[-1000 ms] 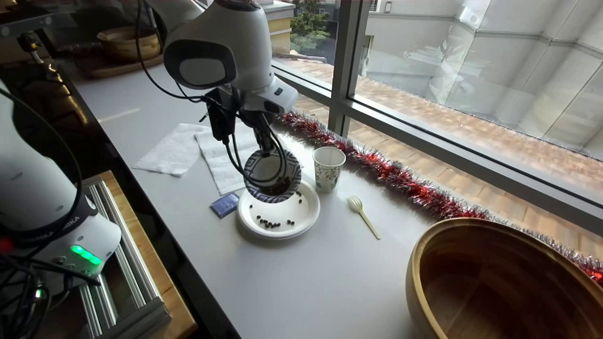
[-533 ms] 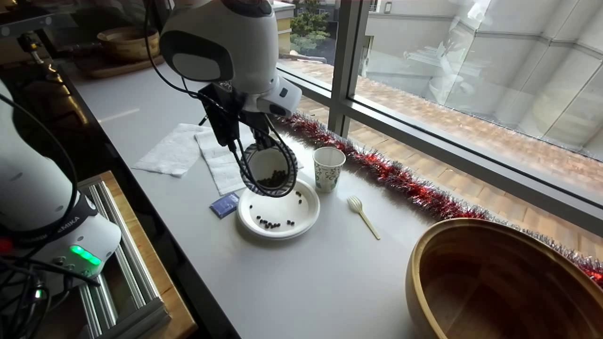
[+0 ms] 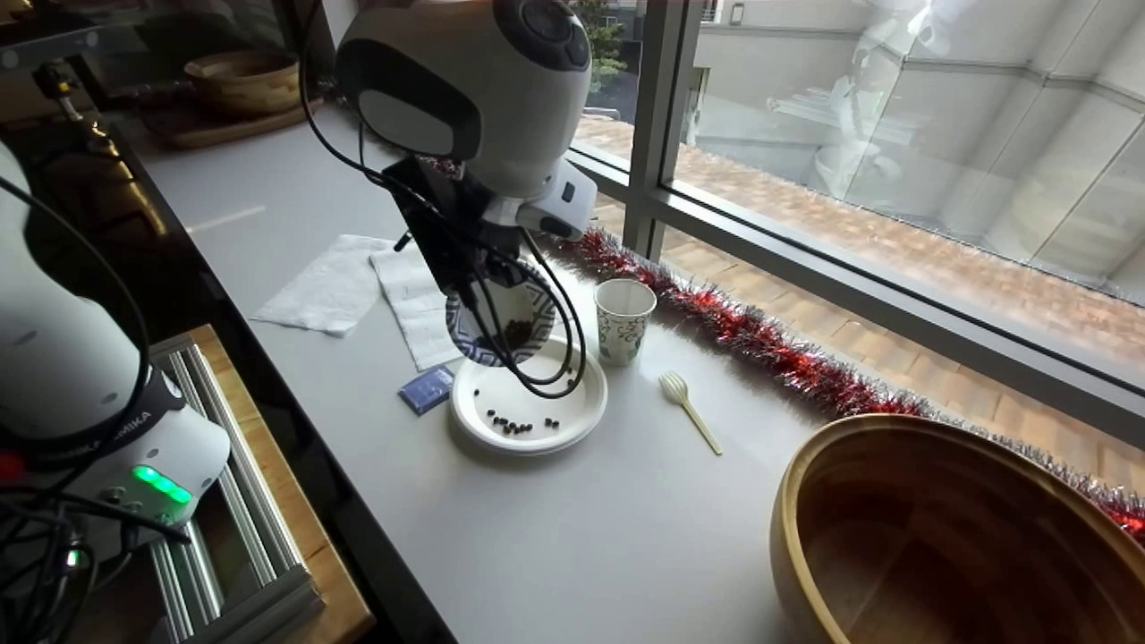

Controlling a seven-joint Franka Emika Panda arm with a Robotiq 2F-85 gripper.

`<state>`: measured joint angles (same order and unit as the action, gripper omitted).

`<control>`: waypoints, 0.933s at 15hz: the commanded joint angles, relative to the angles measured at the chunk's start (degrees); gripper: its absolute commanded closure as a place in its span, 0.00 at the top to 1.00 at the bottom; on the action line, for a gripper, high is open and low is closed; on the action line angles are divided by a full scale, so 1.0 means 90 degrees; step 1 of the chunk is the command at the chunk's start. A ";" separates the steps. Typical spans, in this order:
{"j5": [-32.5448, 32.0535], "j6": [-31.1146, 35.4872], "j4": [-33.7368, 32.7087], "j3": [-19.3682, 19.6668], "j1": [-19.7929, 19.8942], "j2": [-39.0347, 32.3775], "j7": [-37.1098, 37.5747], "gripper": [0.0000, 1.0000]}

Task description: Pour the contents in the smaller bowl on to the plate

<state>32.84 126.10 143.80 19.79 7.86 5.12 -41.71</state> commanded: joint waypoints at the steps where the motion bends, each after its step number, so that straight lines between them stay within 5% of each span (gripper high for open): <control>1: 0.0330 -0.1050 -0.0741 0.0068 0.0374 -0.0719 -0.0767 0.01; 14: 0.0289 -0.3882 -0.2867 -0.0326 0.1698 -0.2685 -0.2616 0.01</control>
<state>33.70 96.51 123.53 18.69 20.36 -14.55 -61.82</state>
